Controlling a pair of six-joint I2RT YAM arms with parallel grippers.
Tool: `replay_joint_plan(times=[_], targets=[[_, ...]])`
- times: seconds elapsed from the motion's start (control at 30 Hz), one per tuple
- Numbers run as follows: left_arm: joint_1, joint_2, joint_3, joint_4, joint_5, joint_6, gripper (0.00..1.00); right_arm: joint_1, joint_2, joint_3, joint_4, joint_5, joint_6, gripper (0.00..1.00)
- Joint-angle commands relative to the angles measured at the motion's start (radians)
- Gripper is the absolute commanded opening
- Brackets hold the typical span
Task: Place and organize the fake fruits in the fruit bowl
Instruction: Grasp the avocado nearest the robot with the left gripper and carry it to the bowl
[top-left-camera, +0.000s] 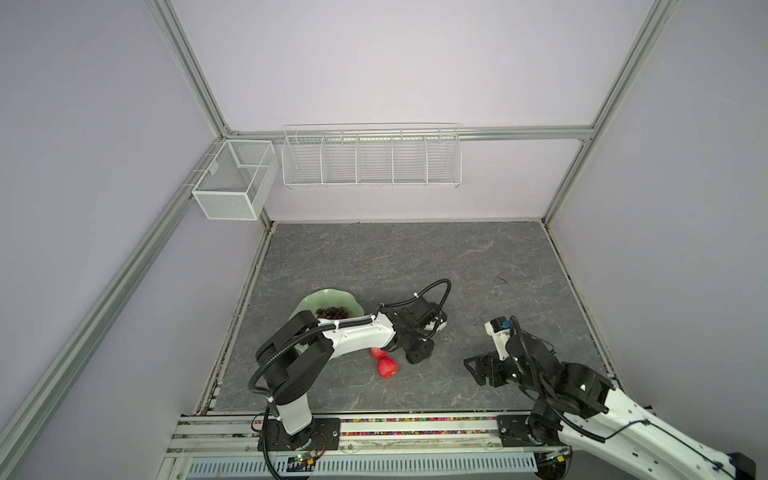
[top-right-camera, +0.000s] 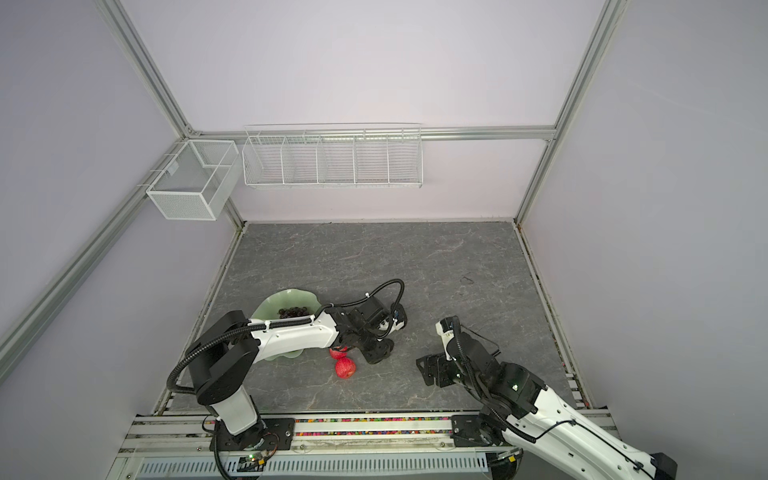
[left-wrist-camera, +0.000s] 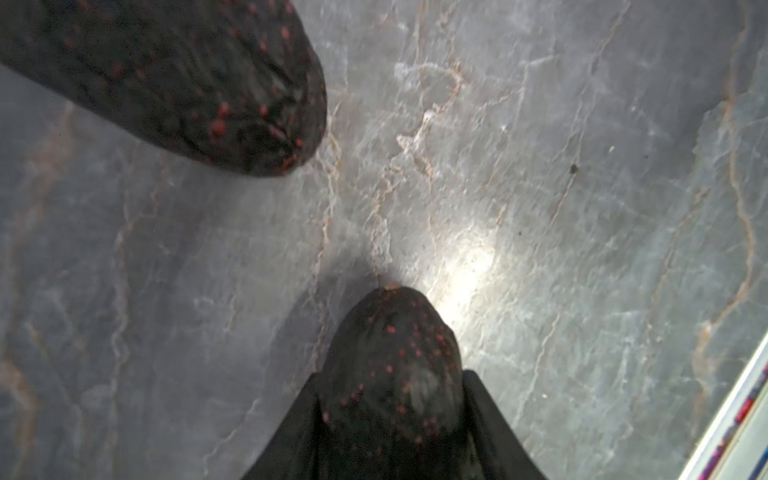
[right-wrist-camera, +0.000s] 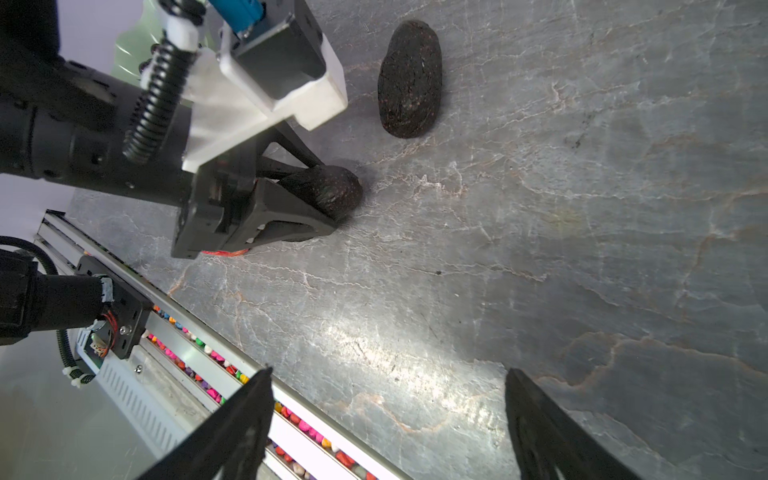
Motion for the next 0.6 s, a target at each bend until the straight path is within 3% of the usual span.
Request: replay_joint_plan(times=[0.0,0.07,0.23,0.43,0.57], targets=[[-0.003,-0.082,0.004,0.040,-0.028,-0.023,0.37,0.003,0.058,0.050,0.043,0.025,-0.056,0.88],[0.002,-0.150,0.005,0.033,-0.065,-0.057,0.36,0.003,0.090,0.066,0.065,0.016,-0.069,0.88],[0.086,-0.367,-0.040,-0.034,-0.283,-0.226,0.36,0.007,0.130,0.071,0.231,-0.083,-0.109,0.88],[0.346,-0.612,-0.158,-0.240,-0.510,-0.533,0.33,0.046,0.291,0.128,0.453,-0.199,-0.179,0.88],[0.492,-0.643,-0.190,-0.375,-0.543,-0.620,0.35,0.105,0.471,0.226,0.544,-0.231,-0.226,0.88]])
